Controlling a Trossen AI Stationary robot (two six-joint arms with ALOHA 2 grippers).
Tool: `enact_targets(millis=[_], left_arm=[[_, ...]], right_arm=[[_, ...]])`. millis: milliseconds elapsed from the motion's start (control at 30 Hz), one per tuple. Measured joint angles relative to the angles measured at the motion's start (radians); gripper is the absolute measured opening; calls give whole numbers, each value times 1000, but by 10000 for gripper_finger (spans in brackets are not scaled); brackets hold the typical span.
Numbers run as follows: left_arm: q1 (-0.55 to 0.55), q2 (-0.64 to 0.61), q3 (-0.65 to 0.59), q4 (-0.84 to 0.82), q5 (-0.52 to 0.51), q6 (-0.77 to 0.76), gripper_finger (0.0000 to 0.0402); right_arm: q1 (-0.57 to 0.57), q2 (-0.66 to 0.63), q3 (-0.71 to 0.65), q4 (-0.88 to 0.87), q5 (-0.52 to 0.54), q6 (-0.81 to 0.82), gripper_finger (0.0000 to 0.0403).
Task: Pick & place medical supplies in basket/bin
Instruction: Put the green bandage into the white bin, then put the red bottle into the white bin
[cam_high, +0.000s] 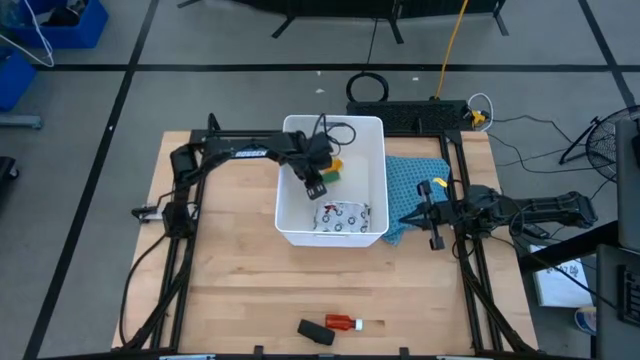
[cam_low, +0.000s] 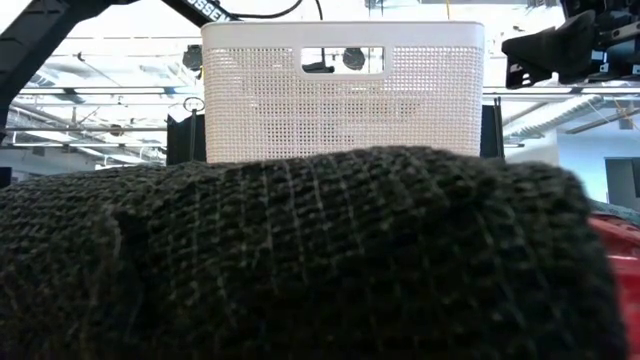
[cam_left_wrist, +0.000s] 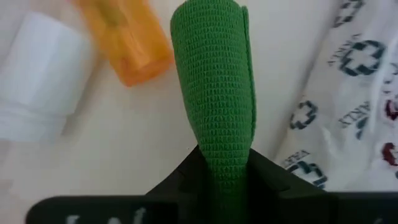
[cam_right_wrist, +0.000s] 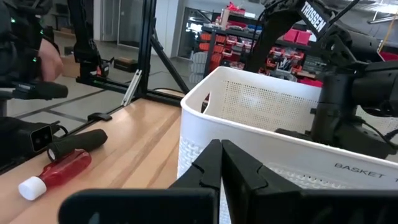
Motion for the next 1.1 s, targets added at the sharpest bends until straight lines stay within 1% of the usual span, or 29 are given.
enact_targets(millis=[167, 333, 433, 567, 633, 700, 800, 833, 900, 967, 1000, 1067, 1100], left_arm=[[-22, -13, 0, 18, -15, 43, 128], [-43, -57, 0, 49, -89, 96, 193], [-51, -118, 0, 59, -122, 112, 225], [-53, -218, -1, 58, -126, 128, 258], [-53, -288, -1, 47, -120, 135, 267], [-63, -377, -1, 0, -86, 166, 267], [-103, -529, -17, -81, -48, 212, 239], [-122, -584, -40, -90, -47, 227, 221], [-153, -711, -124, -64, -57, 250, 177], [-168, -848, -256, 14, -62, 248, 122], [-173, -916, -332, 72, -47, 236, 94], [-178, -1056, -506, 198, 17, 207, 35], [-182, -1117, -592, 264, 54, 186, 19]], right_arm=[[0, 8, 0, 0, 0, 0, 0], [0, 8, 0, 5, -1, 0, 0], [0, 9, 0, 8, 0, -4, 0], [0, 11, 0, 8, 0, -11, 0], [0, 12, 0, 8, 0, -12, 0], [0, 12, 0, 7, 0, -13, 0], [0, 12, 0, 7, -1, -16, 0], [0, 12, 0, 7, 0, -17, 0], [0, 12, 0, 7, -1, -19, 0], [0, 12, 0, 8, -1, -18, 0], [0, 12, 0, 8, -1, -13, 0], [0, 12, 0, 8, -1, 3, 0], [0, 12, 0, 8, -1, 9, 0]])
